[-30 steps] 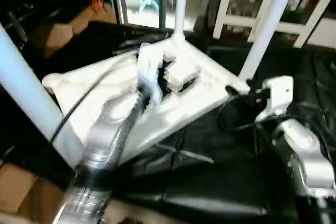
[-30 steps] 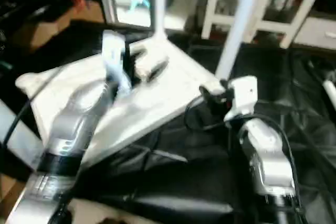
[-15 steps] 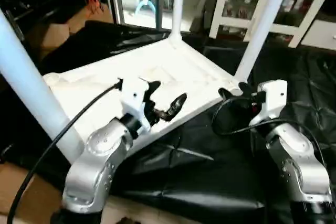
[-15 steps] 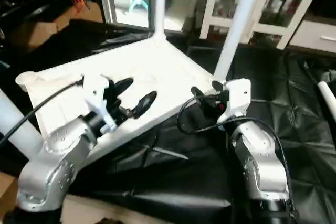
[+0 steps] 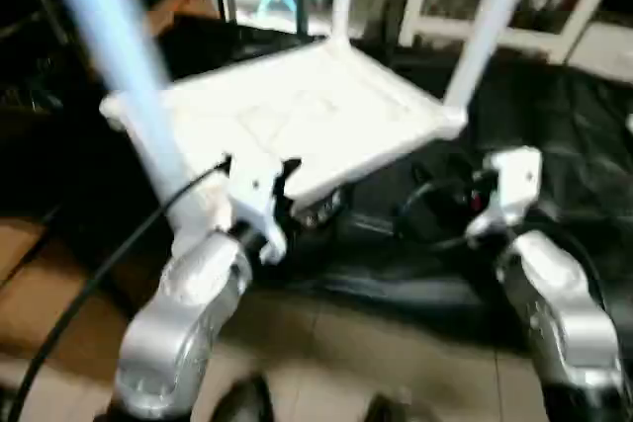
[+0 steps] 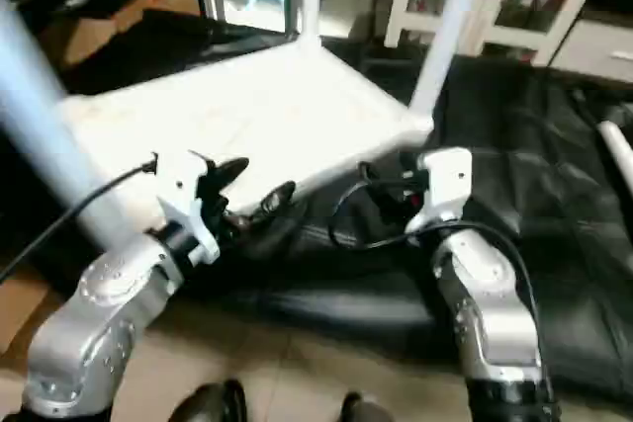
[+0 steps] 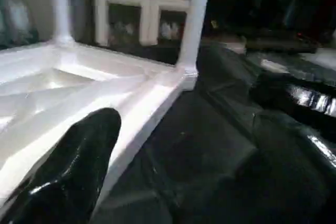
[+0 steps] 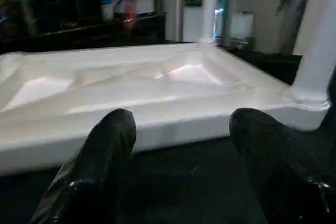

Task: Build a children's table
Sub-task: Rotate table base

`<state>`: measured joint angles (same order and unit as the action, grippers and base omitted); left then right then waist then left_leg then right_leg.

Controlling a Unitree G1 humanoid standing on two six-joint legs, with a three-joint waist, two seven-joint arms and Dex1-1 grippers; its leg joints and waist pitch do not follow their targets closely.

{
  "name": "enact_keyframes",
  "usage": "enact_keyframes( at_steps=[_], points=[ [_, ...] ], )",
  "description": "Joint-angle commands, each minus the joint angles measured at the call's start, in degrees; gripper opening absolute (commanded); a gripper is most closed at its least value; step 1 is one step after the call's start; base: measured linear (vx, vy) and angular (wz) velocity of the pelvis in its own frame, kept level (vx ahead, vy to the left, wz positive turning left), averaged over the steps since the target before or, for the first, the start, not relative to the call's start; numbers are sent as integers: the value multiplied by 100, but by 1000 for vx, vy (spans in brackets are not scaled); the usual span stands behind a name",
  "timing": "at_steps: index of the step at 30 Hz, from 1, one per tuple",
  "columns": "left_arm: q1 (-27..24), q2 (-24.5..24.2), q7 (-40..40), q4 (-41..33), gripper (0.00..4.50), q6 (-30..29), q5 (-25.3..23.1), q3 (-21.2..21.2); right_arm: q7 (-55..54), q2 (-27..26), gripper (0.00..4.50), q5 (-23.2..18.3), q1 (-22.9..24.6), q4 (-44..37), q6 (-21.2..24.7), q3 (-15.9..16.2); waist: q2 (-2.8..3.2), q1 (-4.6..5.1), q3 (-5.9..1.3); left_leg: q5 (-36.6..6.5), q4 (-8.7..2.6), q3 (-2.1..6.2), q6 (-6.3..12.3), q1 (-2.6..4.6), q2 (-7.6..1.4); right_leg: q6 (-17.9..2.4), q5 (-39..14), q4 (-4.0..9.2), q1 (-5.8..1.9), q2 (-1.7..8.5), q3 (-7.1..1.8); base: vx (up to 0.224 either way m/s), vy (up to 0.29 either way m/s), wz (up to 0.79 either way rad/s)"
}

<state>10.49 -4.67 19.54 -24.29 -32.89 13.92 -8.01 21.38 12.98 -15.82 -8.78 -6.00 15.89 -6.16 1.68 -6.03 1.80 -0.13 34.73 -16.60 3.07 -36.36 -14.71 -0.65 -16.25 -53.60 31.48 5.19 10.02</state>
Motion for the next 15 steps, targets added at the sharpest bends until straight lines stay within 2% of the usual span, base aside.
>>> enact_keyframes(
  at_steps=[1,2,3,4,5,6,7,8,9,10,11,12,13,14,15],
  points=[
    [-155,55,-152,-123,444,38,-10,138,-89,-7,324,-2,-234,-99,39,42,-138,-675,-499,-3396,-168,-759,-2195,-509,-193,-15,-3878,-308,-747,-4,-846,-472,-165,58],
    [-188,101,-227,-140,444,98,-19,196,-134,-8,324,0,-231,-127,77,21,-482,66,-173,-2761,2964,633,-1290,642,72,185,-7497,2466,1454,1105,-1333,-207,-169,49],
    [-356,193,-410,-258,444,211,12,431,-274,-1,324,43,-228,-205,161,-32,-405,-221,149,-3195,2786,863,-928,193,592,279,-7216,2100,672,399,-1393,-207,-169,49],
    [-484,178,-484,-342,444,238,18,565,-294,20,324,29,-218,-252,241,-33,-446,-162,40,-4317,2752,1005,-913,875,751,-141,-6989,1564,468,264,-1292,-180,25,36],
    [-522,164,-499,-368,444,238,22,605,-295,27,324,22,-216,-264,265,-29,-446,-162,40,-4317,2752,1005,-913,875,751,-141,-6989,1564,468,264,-1292,-378,65,44],
    [-690,116,-562,-412,444,293,14,792,-258,46,324,3,-177,-310,313,14,-143,59,-220,-6223,2202,1376,-867,2304,554,189,-5049,1094,836,-266,-505,-378,65,44],
    [-810,82,-609,-407,444,361,-3,929,-207,49,324,-6,-132,-338,320,59,209,117,-100,-8191,100,2208,-904,1166,-292,310,-1821,-694,136,15,-587,-354,73,19],
    [-810,82,-609,-407,444,361,-3,929,-207,49,324,-6,-132,-338,320,59,48,158,-12,-7782,-16,2137,-459,1301,-308,189,-726,-273,39,-32,-461,-262,103,8],
    [-860,66,-667,-358,444,432,-48,1019,-186,36,324,4,-107,-316,301,84,245,55,109,-7635,-86,1799,-333,1151,-170,8,-303,-342,93,-76,-344,-262,103,8],
    [-898,-1,-734,-256,444,509,-139,1112,-205,-29,324,28,-85,-246,211,87,138,252,125,-8052,-176,1492,-116,1159,-36,-99,-252,-308,-476,-49,-201,-219,126,14],
    [-906,-22,-752,-224,444,530,-165,1139,-213,-49,324,36,-81,-225,184,88,197,260,162,-8251,-257,1427,-283,1144,76,-34,-398,-285,-686,-64,-152,-217,93,-8],
    [-919,-68,-821,-120,444,561,-221,1266,-243,-136,324,24,-92,-148,118,99,-20,191,139,-7440,-164,1215,-440,1312,200,237,-1563,113,-1342,-105,-374,-217,93,-8],
    [-907,-99,-863,-87,444,549,-278,1303,-252,-175,324,-4,-115,-120,106,109,-266,245,-21,-5883,207,1073,-582,1636,284,411,-3465,844,-1674,170,-753,-166,32,-4],
    [-888,-107,-873,-59,444,592,-298,1334,-234,-198,324,-35,-144,-97,111,137,-530,298,-1,-4919,651,1007,-678,1819,398,456,-5137,1584,-1667,557,-1034,-91,-41,2],
    [-880,-103,-888,-48,444,603,-282,1358,-224,-218,324,-58,-159,-97,122,163,-405,267,138,-2308,1807,1237,-146,1564,652,-453,-7059,2825,-1786,1380,-1805,-91,-41,2]
  ],
)
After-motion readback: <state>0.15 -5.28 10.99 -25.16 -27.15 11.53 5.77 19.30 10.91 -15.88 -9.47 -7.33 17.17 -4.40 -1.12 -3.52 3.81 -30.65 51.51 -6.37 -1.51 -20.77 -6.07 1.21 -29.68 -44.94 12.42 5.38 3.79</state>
